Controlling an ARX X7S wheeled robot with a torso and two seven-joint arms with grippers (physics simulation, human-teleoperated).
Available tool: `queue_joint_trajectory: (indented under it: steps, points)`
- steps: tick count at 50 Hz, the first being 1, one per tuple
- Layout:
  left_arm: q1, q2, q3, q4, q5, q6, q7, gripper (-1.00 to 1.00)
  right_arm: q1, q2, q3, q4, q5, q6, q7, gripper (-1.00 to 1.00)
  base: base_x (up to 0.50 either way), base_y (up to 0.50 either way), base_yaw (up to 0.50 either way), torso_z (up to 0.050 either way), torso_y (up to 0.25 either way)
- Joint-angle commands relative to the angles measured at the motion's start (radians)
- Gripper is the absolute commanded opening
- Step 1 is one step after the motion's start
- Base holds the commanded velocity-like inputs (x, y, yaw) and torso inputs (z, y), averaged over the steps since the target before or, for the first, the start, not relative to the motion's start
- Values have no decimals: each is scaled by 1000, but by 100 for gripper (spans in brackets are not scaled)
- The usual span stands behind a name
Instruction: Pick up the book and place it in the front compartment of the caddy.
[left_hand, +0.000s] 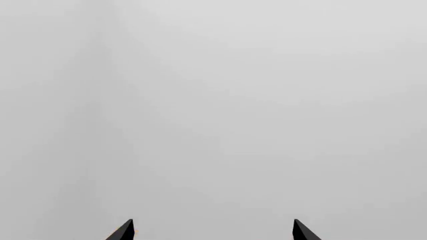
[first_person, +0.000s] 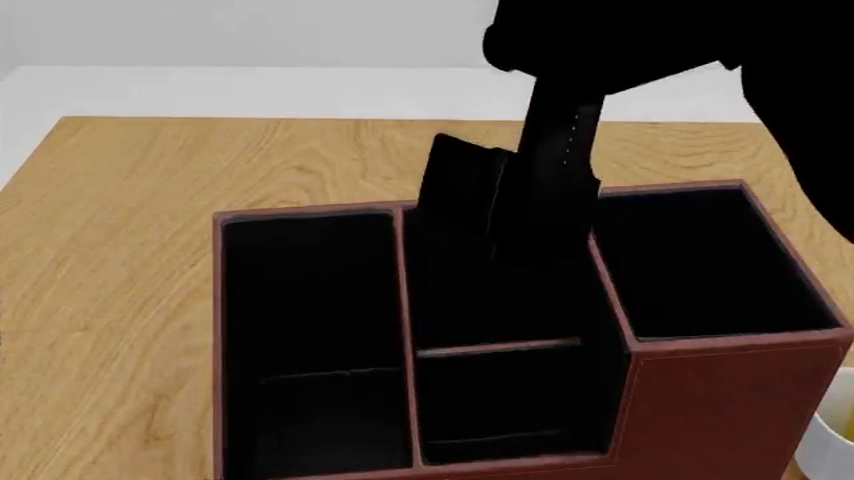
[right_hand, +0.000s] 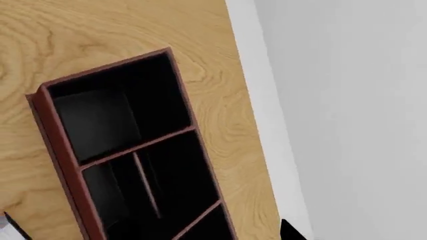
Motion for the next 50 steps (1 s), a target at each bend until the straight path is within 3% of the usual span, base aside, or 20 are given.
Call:
queue_joint_trajectory:
  steps: [1,19,50]
  points:
    - [-2,-16,9,5,-13,13,-17,100,57,-3,-150,-36,-111,-69,-250,100,0,0,0,0,0]
    - [-22,-6,65,-27,25,32,3,100,48,13,-164,-243,-138,-2,-393,100,0,0,0,0,0]
    - [-18,-17,79,-33,33,55,3,100,-156,43,-266,-423,-216,-106,-293,100,0,0,0,0,0]
